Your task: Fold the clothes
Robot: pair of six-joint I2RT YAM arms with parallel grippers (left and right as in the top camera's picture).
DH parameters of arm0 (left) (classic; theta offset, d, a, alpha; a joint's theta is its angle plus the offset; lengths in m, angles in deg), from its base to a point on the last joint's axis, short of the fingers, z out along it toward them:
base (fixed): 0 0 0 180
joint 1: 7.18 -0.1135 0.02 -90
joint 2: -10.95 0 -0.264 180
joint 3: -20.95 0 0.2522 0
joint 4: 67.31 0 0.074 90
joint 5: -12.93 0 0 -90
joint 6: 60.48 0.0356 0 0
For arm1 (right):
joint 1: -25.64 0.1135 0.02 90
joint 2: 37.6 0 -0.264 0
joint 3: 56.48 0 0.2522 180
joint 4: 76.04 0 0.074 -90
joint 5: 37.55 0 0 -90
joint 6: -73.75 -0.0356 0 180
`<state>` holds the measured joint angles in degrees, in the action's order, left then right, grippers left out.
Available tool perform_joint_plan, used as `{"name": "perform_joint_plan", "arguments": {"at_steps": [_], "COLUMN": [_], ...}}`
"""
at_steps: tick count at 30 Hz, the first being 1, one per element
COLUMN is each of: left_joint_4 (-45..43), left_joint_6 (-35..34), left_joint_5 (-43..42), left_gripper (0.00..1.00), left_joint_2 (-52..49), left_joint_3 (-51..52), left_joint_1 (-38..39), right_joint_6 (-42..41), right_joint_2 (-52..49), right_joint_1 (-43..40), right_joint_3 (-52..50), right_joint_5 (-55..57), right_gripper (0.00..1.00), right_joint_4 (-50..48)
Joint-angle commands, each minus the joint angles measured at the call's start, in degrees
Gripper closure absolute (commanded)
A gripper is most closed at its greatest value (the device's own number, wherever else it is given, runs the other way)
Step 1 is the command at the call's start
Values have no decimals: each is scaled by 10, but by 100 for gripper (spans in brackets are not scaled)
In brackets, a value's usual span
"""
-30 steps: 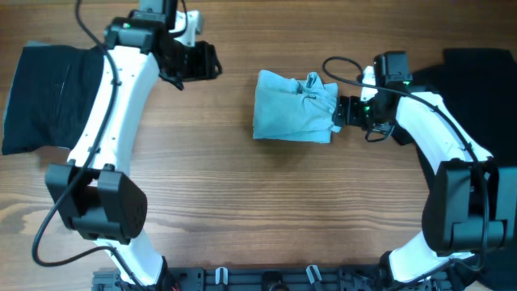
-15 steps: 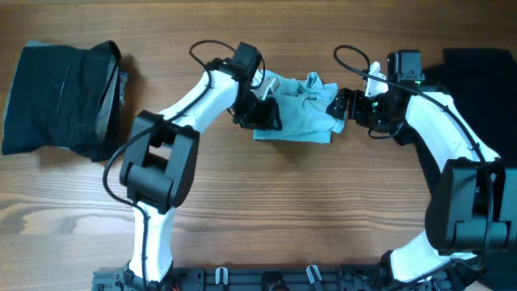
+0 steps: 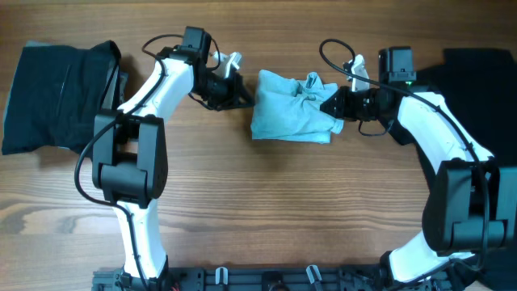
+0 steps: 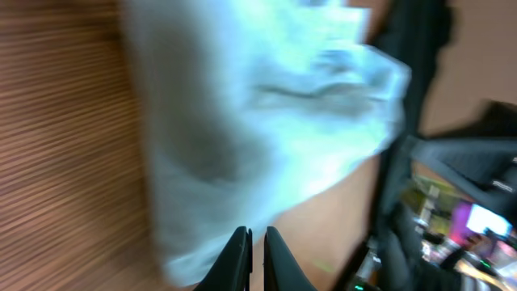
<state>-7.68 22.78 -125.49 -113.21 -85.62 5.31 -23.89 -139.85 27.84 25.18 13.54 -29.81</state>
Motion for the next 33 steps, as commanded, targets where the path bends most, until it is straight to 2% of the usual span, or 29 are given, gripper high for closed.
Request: {"name": "perform_joint_plan", "arguments": {"at_steps": [1, 2, 3, 4, 6, 7, 11, 12, 14, 16, 17, 19, 21, 23, 25, 28, 30, 33], "left_joint_4": [-7, -2, 4, 14, 42, 48, 39, 36, 17, -12, -48, -96, -150, -191, -223, -232, -221, -149], "left_joint_6": [-2, -4, -4, -4, -4, -4, -4, -23, -102, -159, -205, -239, -240, -240, -237, -237, -233, -169], "left_joint_5": [-92, -92, -92, -88, -46, -24, 8, 38, 96, 128, 162, 213, 220, 199, 134, -17, -123, -144], "left_gripper": [74, 63, 62, 68, 87, 91, 89, 92, 95, 94, 94, 94, 93, 92, 88, 66, 55, 43], "left_joint_2": [20, 20, 20, 20, 20, 20, 11, 5, -7, -21, -27, -30, -30, -30, -30, -30, -29, -30], "left_joint_3": [2, 2, 2, 2, 4, 7, 38, 50, 74, 92, 107, 110, 107, 89, 58, 22, 21, 22], "left_joint_1": [8, 8, 9, 10, 18, 26, 78, 95, 111, 110, 101, 73, 33, -10, -47, -71, -68, -34], "right_joint_6": [-58, -73, -87, -103, -148, -158, -137, -123, -105, -104, -104, -106, -105, -105, -104, -106, -106, -126], "right_joint_2": [-12, -33, -48, -68, -110, -121, -104, -87, -43, -1, 28, 58, 63, 55, 42, 15, -23, -80], "right_joint_1": [16, 22, 24, 25, 25, 25, 24, 24, 24, 24, 24, 24, 25, 26, 33, 48, 59, 61], "right_joint_3": [-16, -18, -18, -18, -18, -18, -14, -14, -14, -14, -14, -14, -14, -14, -14, -15, -15, -15], "right_joint_5": [66, 77, 81, 80, 80, 79, 63, 56, 55, 65, 75, 85, 85, 85, 85, 100, 108, 109], "right_gripper": [95, 96, 95, 95, 95, 95, 92, 90, 82, 67, 63, 60, 60, 60, 60, 60, 60, 66], "right_joint_4": [-38, -46, -46, -46, -41, -36, -28, -27, -22, -20, -20, -20, -20, -25, -41, -61, -65, -61]}}
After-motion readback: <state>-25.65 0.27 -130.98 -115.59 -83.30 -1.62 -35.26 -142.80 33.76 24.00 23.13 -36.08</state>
